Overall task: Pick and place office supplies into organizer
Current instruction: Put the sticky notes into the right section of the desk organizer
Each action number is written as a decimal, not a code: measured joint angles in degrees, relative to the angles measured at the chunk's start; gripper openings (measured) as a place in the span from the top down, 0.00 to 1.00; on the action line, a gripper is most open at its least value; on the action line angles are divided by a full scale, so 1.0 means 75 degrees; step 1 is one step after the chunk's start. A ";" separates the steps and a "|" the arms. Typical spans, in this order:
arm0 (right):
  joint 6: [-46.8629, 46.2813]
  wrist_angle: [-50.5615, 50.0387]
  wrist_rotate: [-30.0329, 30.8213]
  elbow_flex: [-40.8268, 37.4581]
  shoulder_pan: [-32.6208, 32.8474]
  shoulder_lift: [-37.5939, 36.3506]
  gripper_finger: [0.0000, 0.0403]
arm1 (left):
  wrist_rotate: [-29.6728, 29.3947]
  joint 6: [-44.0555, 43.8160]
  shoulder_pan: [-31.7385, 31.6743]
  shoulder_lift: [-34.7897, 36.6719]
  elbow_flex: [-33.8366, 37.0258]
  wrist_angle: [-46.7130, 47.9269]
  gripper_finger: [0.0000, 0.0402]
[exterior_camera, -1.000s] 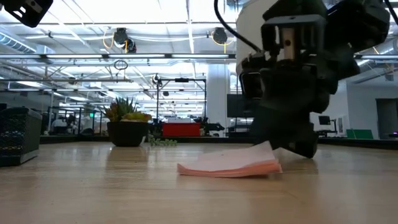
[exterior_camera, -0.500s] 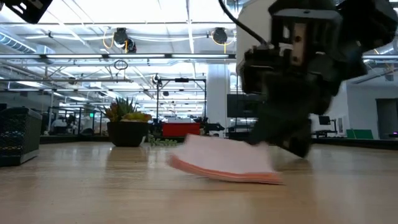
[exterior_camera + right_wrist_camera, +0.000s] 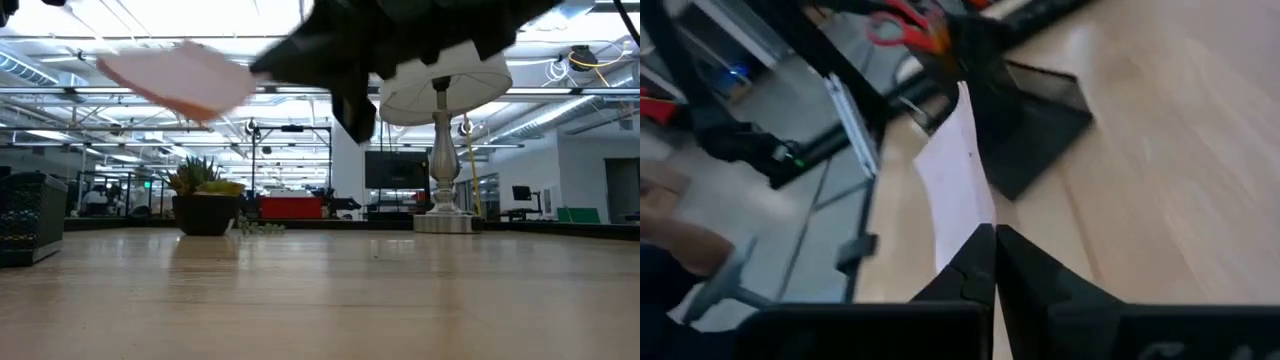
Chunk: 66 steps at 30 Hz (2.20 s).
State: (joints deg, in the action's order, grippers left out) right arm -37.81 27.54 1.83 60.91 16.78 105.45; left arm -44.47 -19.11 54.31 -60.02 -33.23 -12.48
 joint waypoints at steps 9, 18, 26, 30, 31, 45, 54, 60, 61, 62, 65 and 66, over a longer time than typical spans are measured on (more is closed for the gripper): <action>-0.0528 0.0253 0.0418 0.0716 -0.0228 0.0111 1.00 | -0.0081 0.0171 0.0138 0.0266 0.0000 -0.0341 0.56; -0.0936 0.0530 0.0143 0.2292 -0.0379 0.1786 1.00 | -0.0364 0.0848 0.0705 0.0945 0.0000 -0.0295 0.56; -0.2024 0.0625 0.0660 0.3226 -0.0370 0.2680 1.00 | -0.0820 0.1079 0.1278 0.1097 0.0000 -0.0252 0.56; -0.2870 0.0522 0.0983 0.3223 -0.0373 0.2819 1.00 | -0.0897 0.0927 0.1432 0.1094 0.0000 -0.0288 0.56; -0.2979 0.0510 0.1044 0.3223 -0.0373 0.2831 1.00 | -0.0897 0.0916 0.1467 0.1094 0.0000 -0.0293 0.56; -0.4151 0.0379 0.2139 0.3223 -0.0124 0.2827 1.00 | -0.0962 0.0952 0.1681 0.1091 0.0000 -0.0290 0.56; -0.4603 0.0678 0.1453 0.4191 -0.0041 0.3921 1.00 | -0.1109 0.0986 0.1678 0.1091 -0.0003 -0.0328 0.56; -0.4194 0.0784 0.1381 0.4415 -0.0053 0.3949 1.00 | -0.1085 0.0909 0.1678 0.1089 -0.0003 -0.0290 0.56; -0.4125 0.0848 0.1389 0.4415 -0.0047 0.3953 1.00 | -0.1085 0.0926 0.1678 0.1090 -0.0003 -0.0290 0.56; -0.4161 0.0867 0.1390 0.4413 -0.0041 0.3962 1.00 | -0.1084 0.0937 0.1678 0.1091 -0.0003 -0.0290 0.56; -0.4522 0.0552 0.1374 0.4412 -0.0032 0.3962 1.00 | -0.1084 0.0965 0.1678 0.1089 -0.0003 -0.0289 0.56; -0.4514 0.0479 0.1375 0.4412 -0.0032 0.3963 1.00 | -0.1081 0.0955 0.1678 0.1089 -0.0003 -0.0277 0.56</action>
State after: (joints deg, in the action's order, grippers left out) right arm -71.67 31.13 12.14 93.99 16.53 135.17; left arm -52.58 -11.95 66.89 -51.86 -33.26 -14.56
